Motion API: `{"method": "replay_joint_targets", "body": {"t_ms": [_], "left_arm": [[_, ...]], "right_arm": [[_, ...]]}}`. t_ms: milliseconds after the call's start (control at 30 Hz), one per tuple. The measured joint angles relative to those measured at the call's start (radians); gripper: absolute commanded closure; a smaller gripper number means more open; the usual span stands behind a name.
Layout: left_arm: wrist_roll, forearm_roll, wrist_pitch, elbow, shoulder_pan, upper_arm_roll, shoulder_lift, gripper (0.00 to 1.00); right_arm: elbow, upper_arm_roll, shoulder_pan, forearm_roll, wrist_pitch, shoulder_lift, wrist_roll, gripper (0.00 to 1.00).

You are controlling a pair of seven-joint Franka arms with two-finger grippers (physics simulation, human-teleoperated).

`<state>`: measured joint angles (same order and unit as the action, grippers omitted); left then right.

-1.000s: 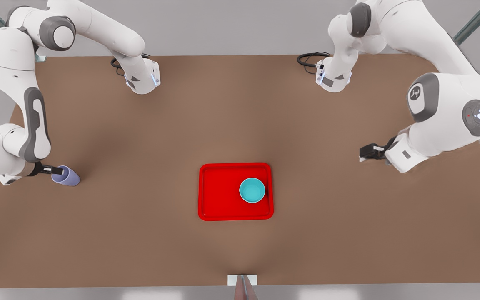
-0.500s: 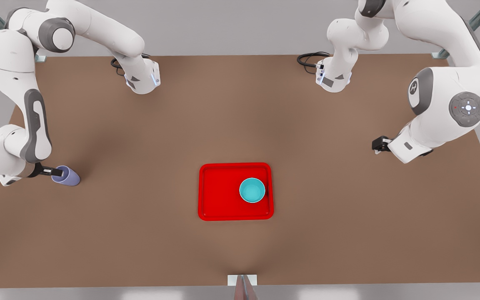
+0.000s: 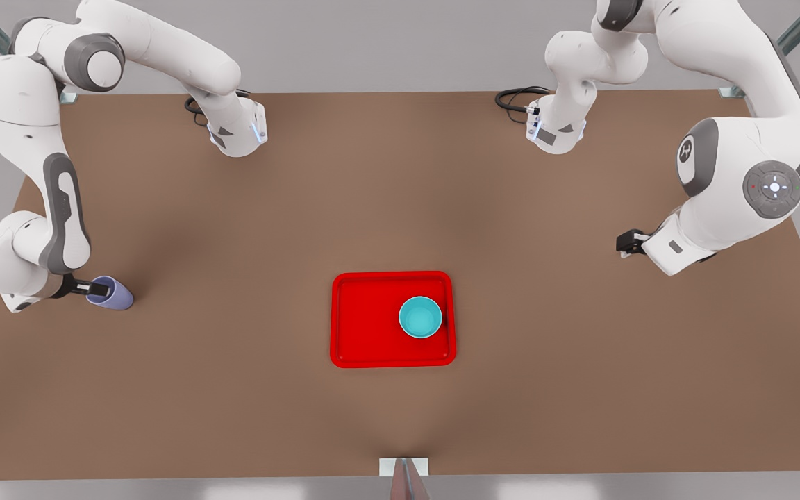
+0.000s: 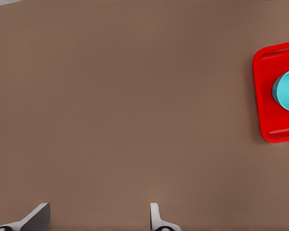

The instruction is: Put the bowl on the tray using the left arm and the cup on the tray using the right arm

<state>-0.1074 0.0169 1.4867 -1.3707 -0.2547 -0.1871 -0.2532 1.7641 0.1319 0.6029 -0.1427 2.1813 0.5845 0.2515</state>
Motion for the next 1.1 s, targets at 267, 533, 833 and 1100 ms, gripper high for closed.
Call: {"method": "replay_joint_targets", "body": {"t_ms": [267,533,833,1100], "left_arm": [[0.0,0.0,-0.01,0.001,0.0,0.0,0.0,0.0],[0.002,0.0,-0.025,0.0,-0.003,0.0,0.0,0.0],[0.002,0.0,-0.025,0.001,-0.003,0.0,0.0,0.0],[0.002,0.0,-0.025,0.0,-0.004,0.0,0.0,0.0]], "right_arm": [[0.0,0.0,0.003,-0.002,-0.001,0.012,0.016,0.79],[-0.003,0.001,-0.003,0.0,-0.006,0.011,0.011,0.79],[-0.076,0.106,0.025,0.025,-0.164,-0.021,0.015,0.79],[-0.281,0.38,-0.004,0.02,-0.534,-0.156,-0.185,0.79]]}}
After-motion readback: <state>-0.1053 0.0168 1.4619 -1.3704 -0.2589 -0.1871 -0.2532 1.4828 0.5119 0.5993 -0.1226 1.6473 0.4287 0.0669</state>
